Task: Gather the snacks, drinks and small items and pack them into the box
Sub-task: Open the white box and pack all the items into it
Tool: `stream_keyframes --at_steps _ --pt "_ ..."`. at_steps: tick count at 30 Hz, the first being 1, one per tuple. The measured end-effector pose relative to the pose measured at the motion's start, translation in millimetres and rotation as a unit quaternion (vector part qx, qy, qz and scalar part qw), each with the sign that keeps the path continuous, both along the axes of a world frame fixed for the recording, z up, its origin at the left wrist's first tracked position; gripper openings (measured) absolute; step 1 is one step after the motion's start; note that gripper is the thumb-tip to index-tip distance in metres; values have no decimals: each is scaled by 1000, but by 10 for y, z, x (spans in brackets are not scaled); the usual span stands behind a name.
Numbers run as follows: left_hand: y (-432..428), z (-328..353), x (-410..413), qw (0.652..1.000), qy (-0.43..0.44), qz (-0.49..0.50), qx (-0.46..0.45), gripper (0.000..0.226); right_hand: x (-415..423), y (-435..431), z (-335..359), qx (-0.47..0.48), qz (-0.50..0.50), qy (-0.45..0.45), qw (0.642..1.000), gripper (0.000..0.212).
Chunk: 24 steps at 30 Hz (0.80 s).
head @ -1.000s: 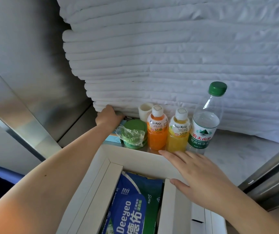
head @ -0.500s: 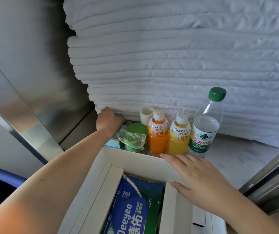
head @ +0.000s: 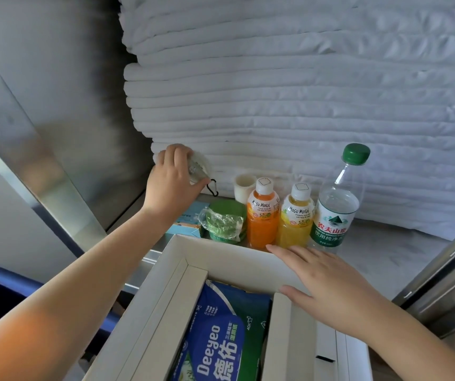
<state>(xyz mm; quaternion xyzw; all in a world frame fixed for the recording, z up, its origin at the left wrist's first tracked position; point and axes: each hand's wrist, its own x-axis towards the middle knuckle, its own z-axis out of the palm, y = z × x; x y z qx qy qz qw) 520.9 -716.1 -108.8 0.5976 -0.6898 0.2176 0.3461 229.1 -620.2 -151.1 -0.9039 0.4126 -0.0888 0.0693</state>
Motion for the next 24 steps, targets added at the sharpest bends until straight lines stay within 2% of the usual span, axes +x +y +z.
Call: stream_keyframes --at_steps 6,11,13,16,19,24 --pt "473 291 -358 996 -50 -54 -44 64 50 17 118 -10 -26 -85 996 62" --pt "857 357 -622 995 0 -99 -5 69 181 40 306 -44 -56 -237 969 54" --pt "995 351 -710 993 15 -118 16 71 221 24 358 -30 -70 -291 954 51" --pt "1154 316 -792 990 24 -131 45 73 249 17 402 41 -68 -353 932 53" --pt "1249 267 -826 988 24 -140 62 69 260 65 393 76 -56 -342 935 58" --pt "1330 140 -873 986 31 -141 82 65 260 139 321 43 -55 -290 954 54"
